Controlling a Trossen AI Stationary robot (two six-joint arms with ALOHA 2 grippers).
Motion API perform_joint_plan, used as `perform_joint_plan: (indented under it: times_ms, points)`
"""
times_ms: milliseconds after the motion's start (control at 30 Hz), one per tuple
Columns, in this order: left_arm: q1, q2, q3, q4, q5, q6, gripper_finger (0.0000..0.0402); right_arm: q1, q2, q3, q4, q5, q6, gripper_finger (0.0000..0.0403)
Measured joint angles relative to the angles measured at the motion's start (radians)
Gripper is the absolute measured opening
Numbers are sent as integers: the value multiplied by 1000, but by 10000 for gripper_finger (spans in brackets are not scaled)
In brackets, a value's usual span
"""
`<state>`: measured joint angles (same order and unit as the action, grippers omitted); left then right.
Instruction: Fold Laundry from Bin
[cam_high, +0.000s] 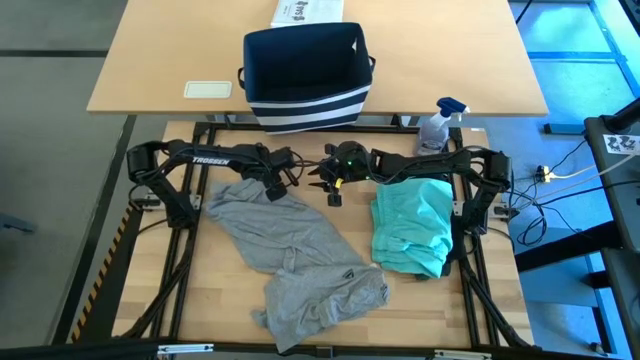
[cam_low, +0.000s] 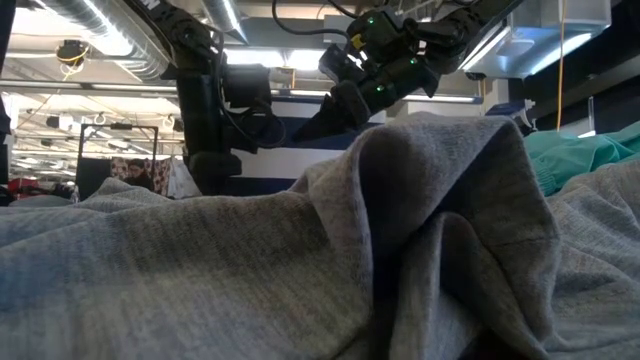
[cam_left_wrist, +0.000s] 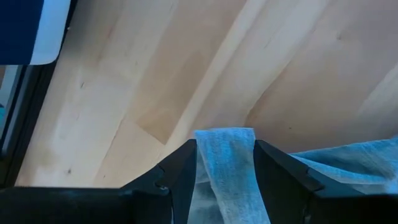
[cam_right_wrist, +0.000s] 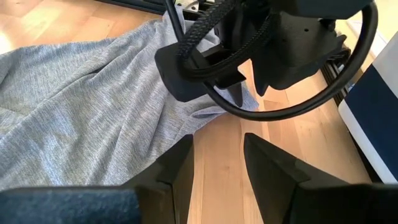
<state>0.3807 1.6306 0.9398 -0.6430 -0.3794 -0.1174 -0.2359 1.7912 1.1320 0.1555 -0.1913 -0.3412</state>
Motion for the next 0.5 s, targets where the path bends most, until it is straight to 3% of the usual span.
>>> perform_joint_plan:
  times_ms: [500]
  points:
    - [12, 18, 0, 33, 30, 23, 154, 0, 0, 0, 0, 0, 5, 140]
